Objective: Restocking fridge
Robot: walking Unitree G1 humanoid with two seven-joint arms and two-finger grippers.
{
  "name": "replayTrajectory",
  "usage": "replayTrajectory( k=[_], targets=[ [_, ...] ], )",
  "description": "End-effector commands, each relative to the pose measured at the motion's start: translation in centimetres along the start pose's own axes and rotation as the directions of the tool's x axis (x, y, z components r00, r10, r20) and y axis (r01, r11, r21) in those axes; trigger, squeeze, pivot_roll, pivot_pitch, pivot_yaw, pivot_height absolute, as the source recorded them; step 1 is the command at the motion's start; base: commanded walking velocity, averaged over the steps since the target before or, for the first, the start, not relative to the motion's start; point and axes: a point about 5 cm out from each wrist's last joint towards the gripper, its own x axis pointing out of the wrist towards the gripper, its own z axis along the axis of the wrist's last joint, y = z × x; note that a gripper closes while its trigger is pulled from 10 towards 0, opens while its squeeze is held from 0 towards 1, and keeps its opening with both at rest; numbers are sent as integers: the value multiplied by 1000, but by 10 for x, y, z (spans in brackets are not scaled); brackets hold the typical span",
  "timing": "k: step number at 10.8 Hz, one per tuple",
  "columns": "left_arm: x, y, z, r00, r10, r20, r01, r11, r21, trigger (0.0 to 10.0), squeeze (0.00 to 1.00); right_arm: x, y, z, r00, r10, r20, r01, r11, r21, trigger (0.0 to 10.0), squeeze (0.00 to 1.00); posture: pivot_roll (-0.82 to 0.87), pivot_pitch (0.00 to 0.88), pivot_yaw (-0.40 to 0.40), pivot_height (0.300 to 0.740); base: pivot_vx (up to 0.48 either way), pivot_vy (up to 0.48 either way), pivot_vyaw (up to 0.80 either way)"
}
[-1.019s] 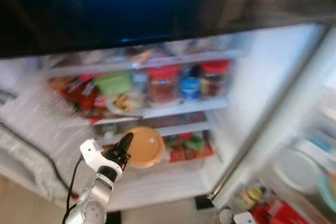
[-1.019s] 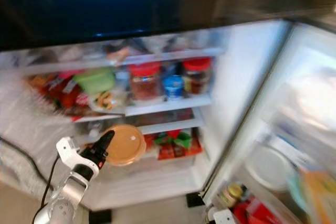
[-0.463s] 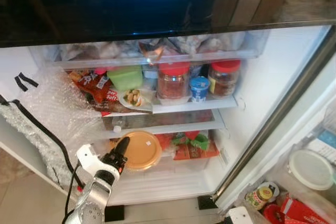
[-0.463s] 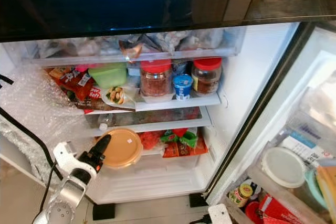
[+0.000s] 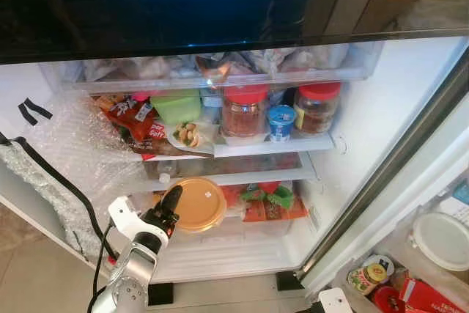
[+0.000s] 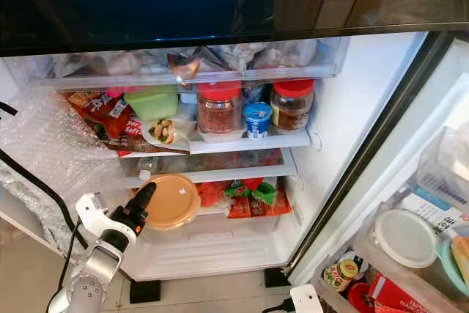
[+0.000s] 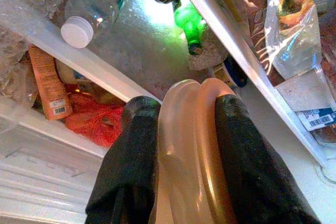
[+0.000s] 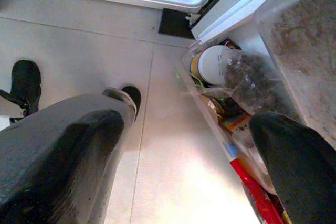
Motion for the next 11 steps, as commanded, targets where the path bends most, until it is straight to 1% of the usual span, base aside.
replayTrajectory(
  k=[1,7,10,11],
  targets=[
    [3,-5,-1,1000,-17,9,17,1000,-15,10000,0,-1,4,-7,1000,11,-20,-11,1000,10,10000,0,-30,54,1,740,0,0,0],
    [5,-6,0,1000,-23,21,23,1000,-19,10000,0,-1,3,-7,1000,3,-31,-3,1000,3,10000,0,-31,54,0,740,0,0,0],
    [6,-7,1,999,-24,24,25,999,-20,10000,0,0,3,-3,1000,0,-25,0,1000,11,10000,0,-30,55,0,740,0,0,0],
    [6,-7,1,999,-26,24,26,999,-20,10000,0,0,3,-2,1000,3,-23,-2,1000,13,10000,0,-30,55,0,721,0,0,0]
  ],
)
